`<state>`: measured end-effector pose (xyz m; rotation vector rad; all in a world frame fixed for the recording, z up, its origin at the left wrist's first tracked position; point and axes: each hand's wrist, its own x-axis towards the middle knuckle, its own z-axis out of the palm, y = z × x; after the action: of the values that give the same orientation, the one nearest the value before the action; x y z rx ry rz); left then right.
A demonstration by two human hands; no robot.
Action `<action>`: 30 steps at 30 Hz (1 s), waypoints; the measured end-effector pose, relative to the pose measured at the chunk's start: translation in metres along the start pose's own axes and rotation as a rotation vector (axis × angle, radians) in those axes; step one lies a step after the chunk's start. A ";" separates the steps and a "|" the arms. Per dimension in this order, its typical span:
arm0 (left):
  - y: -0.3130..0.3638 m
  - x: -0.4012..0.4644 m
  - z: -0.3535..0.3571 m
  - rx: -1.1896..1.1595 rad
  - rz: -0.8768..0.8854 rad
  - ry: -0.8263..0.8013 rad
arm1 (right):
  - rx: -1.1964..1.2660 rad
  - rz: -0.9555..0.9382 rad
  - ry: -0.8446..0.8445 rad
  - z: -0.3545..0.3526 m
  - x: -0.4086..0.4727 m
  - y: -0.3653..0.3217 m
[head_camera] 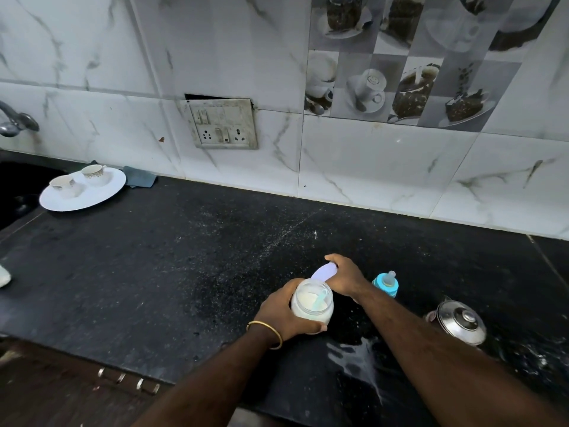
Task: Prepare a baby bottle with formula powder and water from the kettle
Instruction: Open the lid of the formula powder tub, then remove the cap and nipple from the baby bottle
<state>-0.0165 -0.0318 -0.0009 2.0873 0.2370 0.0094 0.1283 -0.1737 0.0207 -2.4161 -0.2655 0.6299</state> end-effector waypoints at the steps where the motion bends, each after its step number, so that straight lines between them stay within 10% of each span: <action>1: 0.000 0.000 0.000 -0.002 -0.001 0.002 | -0.042 -0.005 -0.019 0.000 0.000 0.002; 12: 0.001 -0.002 0.002 -0.027 0.005 0.003 | -0.737 -0.071 -0.248 0.005 -0.007 -0.005; 30: 0.102 -0.013 0.046 -0.141 0.425 0.234 | -0.124 -0.205 0.331 -0.144 -0.074 0.000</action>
<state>-0.0081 -0.1232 0.0648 1.9583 -0.0696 0.5129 0.1365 -0.2728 0.1484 -2.5203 -0.4141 0.1211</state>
